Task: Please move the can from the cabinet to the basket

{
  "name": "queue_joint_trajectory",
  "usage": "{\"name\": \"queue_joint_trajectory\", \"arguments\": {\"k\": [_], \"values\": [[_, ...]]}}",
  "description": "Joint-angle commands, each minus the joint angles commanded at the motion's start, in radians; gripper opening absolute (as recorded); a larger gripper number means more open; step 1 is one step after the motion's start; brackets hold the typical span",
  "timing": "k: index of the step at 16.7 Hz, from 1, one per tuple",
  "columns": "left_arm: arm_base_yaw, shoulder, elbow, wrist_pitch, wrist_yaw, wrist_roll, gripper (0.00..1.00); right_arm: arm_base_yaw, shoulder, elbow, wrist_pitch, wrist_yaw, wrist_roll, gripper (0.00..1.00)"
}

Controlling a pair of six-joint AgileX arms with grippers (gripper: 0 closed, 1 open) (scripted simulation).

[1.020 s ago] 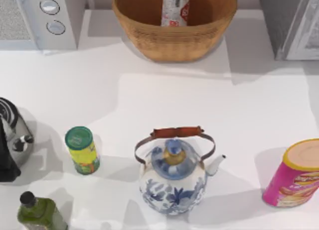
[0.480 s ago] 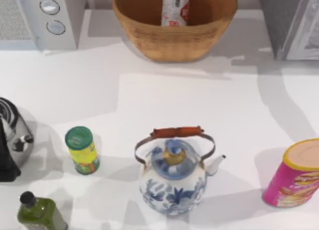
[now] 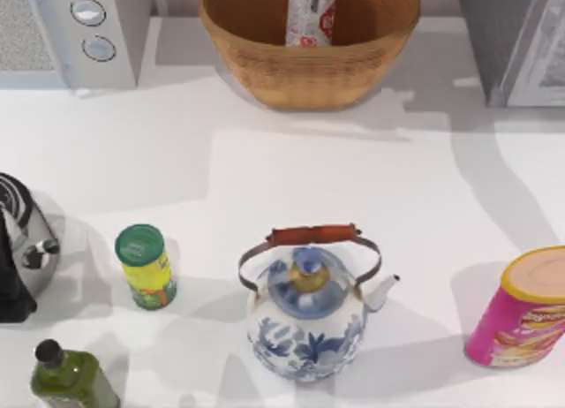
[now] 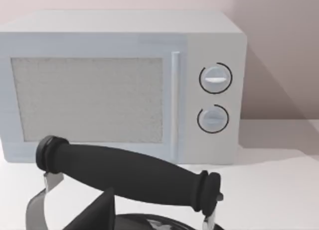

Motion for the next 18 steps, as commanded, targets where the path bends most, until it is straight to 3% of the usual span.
{"name": "queue_joint_trajectory", "arguments": {"k": [5, 11, 18], "values": [[0.0, 0.0, 0.0, 0.0, 0.0, 0.0, 1.0, -0.062, 0.11, 0.076, 0.033, -0.059, 0.002, 1.0], [0.0, 0.0, 0.0, 0.0, 0.0, 0.0, 1.0, -0.057, 0.086, 0.059, 0.035, -0.059, -0.001, 1.0], [0.0, 0.0, 0.0, 0.0, 0.0, 0.0, 1.0, -0.104, -0.1, -0.18, 0.089, -0.109, -0.005, 1.0]]}}
